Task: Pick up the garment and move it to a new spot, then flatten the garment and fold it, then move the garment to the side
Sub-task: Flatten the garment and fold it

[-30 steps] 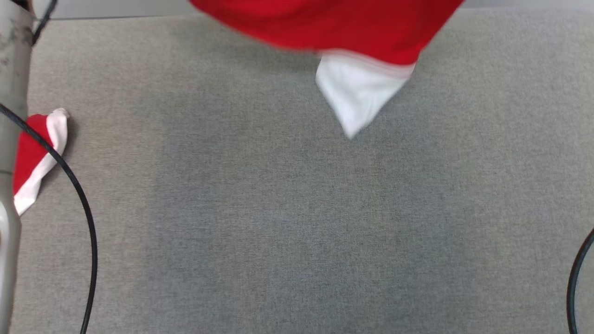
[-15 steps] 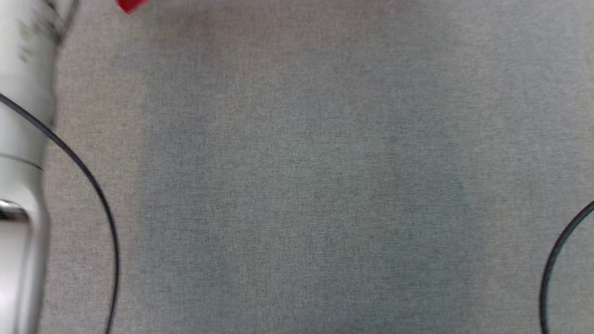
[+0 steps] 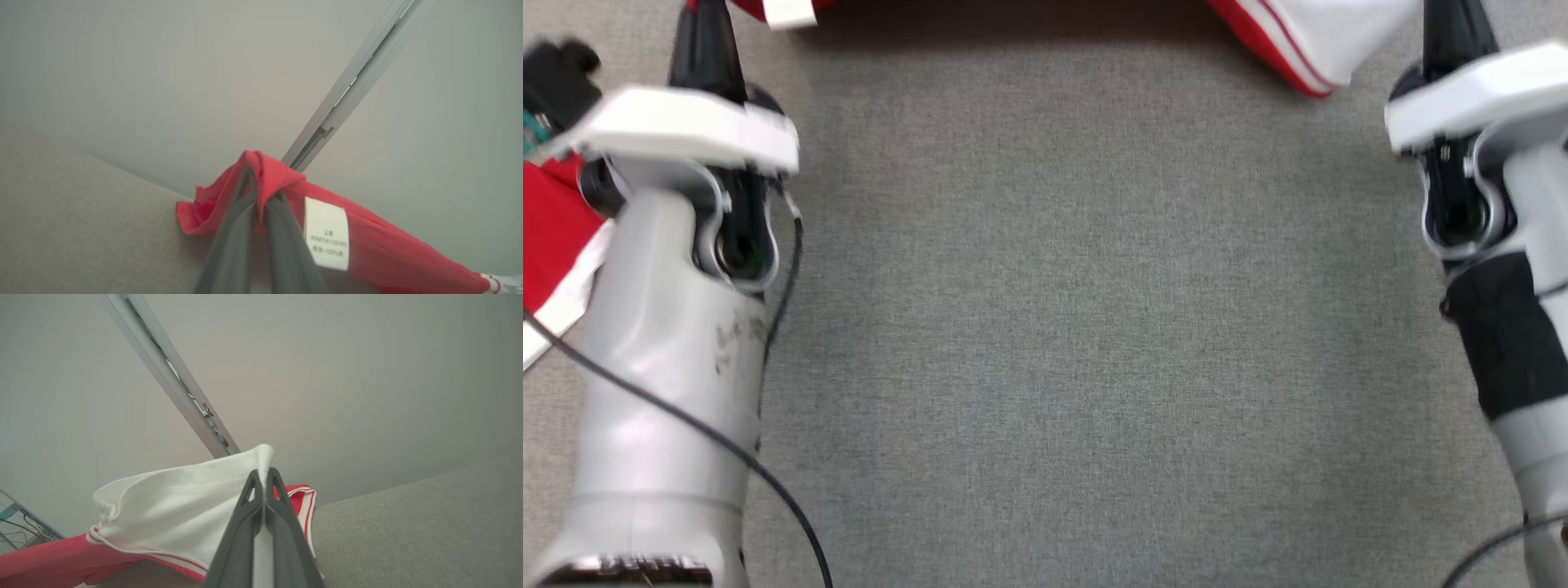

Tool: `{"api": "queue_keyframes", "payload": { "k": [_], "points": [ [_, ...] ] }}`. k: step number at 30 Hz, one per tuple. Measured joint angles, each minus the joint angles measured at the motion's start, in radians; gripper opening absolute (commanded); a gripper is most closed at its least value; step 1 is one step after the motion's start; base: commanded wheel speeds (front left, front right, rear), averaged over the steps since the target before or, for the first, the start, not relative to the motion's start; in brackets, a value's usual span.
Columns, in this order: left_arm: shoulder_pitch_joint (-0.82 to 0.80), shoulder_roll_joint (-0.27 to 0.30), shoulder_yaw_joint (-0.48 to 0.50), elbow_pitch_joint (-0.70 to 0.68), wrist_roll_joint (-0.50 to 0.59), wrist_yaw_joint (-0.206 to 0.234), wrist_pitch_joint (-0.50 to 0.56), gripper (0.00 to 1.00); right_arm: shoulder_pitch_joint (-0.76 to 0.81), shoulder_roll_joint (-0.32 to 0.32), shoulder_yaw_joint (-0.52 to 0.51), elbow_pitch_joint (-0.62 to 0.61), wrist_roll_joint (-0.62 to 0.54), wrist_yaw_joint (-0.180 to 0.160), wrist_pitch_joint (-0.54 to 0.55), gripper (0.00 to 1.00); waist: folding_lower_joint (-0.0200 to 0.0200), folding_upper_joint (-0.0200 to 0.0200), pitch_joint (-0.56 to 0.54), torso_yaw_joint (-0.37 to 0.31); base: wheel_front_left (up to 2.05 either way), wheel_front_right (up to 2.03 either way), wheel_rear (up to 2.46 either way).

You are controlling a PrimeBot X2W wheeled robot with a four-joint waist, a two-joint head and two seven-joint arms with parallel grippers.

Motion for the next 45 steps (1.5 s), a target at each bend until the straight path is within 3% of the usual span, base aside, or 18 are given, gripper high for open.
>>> {"api": "queue_keyframes", "payload": {
  "k": [7,13,23,31,37,45],
  "points": [
    [0.260,-0.033,0.100,-0.224,0.128,-0.002,0.000,0.00,0.269,-0.008,-0.022,-0.168,-0.011,0.000,-0.002,0.00,0.0000,0.0000,-0.064,0.007,0.00,0.00,0.00],
    [0.491,-0.038,-0.015,-0.364,0.177,-0.007,-0.001,0.00,0.505,0.005,-0.040,-0.316,-0.034,0.000,-0.002,0.00,0.0000,0.0000,-0.125,0.006,0.00,0.00,0.00],
    [0.827,-0.037,-0.128,-0.588,0.192,0.087,0.004,0.00,0.909,0.042,-0.097,-0.565,-0.080,0.000,0.018,0.00,0.0000,0.0000,-0.225,0.005,0.00,0.00,0.00],
    [1.085,0.019,-0.128,-0.769,0.199,0.173,0.124,0.00,1.215,0.093,-0.166,-0.839,-0.172,0.000,0.202,0.00,0.0000,0.0000,-0.322,-0.010,0.00,0.00,0.00],
    [1.200,0.077,-0.103,-0.861,0.183,0.210,0.220,0.00,1.384,0.111,-0.230,-1.006,-0.202,0.000,0.333,0.00,-0.0001,0.0000,-0.365,-0.014,0.00,0.00,0.00],
    [1.279,0.114,-0.094,-0.947,0.163,0.242,0.308,0.00,1.479,0.116,-0.284,-1.144,-0.208,0.000,0.445,0.00,0.0000,0.0000,-0.386,-0.031,0.00,0.00,0.00]
  ]
}}
